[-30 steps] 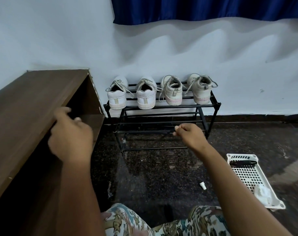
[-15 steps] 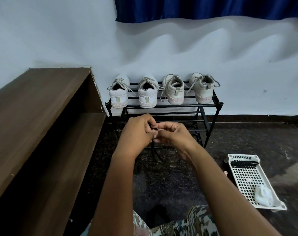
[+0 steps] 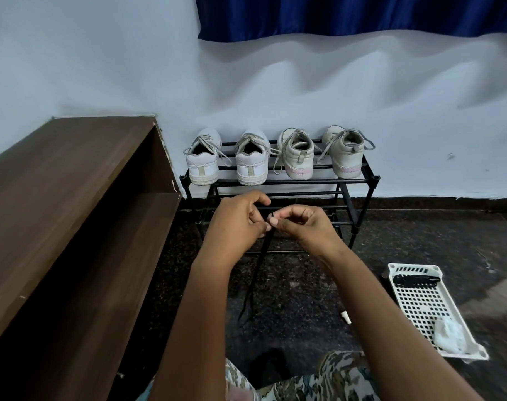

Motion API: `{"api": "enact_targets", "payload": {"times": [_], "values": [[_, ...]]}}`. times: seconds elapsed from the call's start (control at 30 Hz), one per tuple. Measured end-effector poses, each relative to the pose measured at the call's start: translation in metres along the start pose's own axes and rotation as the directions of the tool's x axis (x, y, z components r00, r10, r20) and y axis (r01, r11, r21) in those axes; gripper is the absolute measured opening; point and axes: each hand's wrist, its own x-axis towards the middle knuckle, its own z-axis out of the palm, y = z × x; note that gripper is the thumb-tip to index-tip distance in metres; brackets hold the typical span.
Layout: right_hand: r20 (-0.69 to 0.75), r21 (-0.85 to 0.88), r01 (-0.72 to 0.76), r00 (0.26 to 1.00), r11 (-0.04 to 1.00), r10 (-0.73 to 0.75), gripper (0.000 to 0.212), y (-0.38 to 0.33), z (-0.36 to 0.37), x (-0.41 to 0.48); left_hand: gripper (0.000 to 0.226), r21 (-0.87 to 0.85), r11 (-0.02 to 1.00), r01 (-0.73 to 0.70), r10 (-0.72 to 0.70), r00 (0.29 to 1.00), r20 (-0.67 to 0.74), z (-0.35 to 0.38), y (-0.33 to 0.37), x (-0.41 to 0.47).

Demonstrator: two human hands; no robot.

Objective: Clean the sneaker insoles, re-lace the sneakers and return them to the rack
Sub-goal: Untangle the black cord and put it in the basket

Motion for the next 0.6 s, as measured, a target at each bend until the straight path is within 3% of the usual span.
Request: {"api": "enact_targets", "payload": {"times": [0.1,0.3,0.6], "values": [[0.092,-0.002,-0.019,0.996,1.0,0.019,0.007,0.002,-0.004,0.0,0.036,-0.026,1.0,0.003,-0.002,0.999,0.047,-0.005,0.001,-0.001],[0.167,0.003,-0.034,0.985,0.999,0.033,0.012,0.0,-0.001,-0.002,0.016,-0.066,0.997,0.032,-0.027,0.997,0.071,-0.008,0.003,-0.001],[0.117,0.222,-0.134,0.987,0.966,0.11,0.008,0.002,0.009,-0.004,0.007,-0.224,0.969,0.105,-0.089,0.993,0.079,-0.014,0.006,-0.003]]}}
